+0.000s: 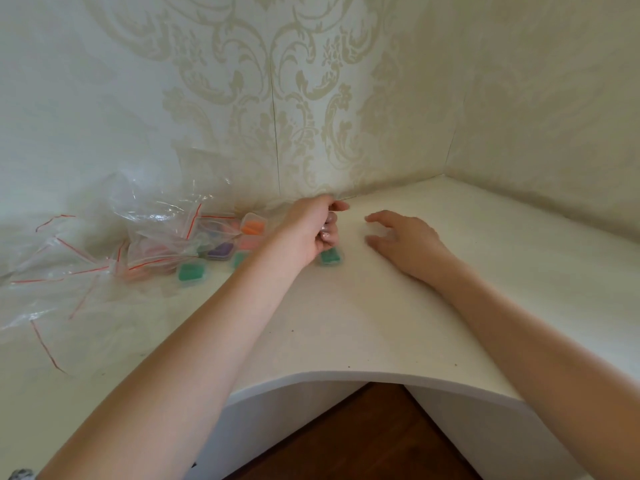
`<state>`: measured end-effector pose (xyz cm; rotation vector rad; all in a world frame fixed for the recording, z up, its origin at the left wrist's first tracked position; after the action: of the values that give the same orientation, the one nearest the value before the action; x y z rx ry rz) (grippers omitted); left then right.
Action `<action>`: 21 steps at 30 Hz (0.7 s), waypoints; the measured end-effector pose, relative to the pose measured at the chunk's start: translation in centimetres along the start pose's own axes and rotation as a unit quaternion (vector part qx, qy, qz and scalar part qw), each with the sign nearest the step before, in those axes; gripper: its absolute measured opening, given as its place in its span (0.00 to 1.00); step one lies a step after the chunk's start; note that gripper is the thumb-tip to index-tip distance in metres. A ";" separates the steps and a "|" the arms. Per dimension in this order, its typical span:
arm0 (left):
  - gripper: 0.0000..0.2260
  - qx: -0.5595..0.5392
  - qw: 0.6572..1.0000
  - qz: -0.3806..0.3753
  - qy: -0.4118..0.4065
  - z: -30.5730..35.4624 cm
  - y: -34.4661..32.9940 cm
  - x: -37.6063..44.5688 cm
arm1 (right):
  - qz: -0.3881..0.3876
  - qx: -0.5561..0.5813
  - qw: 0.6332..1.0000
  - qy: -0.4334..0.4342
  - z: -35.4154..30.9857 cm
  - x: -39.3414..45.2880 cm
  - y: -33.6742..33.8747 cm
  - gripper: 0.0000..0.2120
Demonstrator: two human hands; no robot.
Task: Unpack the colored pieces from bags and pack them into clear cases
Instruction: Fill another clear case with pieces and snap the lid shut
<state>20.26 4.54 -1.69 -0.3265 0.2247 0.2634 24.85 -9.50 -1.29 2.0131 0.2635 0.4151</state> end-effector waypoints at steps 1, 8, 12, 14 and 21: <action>0.13 0.052 0.998 0.001 -0.020 0.3 0.0 0.0 | 0.021 0.036 0.999 0.007 -0.2 0.0 0.5 0.16; 0.14 0.295 0.934 0.012 -0.201 3.2 -1.2 -1.1 | 0.120 0.423 0.891 0.117 -3.6 -1.7 3.8 0.17; 0.12 0.130 0.983 -0.115 -0.064 0.6 -3.1 -0.6 | 0.105 0.433 0.882 0.155 -4.6 -2.2 4.0 0.18; 0.11 0.078 0.988 -0.128 -0.035 0.1 -3.2 -0.6 | 0.123 0.399 0.894 0.165 -4.7 -2.3 4.4 0.19; 0.08 0.009 0.994 -0.104 -0.008 -0.4 -2.4 -0.4 | 0.197 0.218 0.946 0.134 -4.0 -2.4 5.3 0.18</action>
<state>20.50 2.09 -1.27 -0.3278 0.1763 0.0574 21.06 -9.58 4.70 2.4513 0.1218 0.9570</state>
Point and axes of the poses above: each hand's wrist, its own x-axis towards the middle knuckle, its own y-axis out of the back of the hand, z = x × y, the point moved 10 cm from there along x, towards the middle knuckle
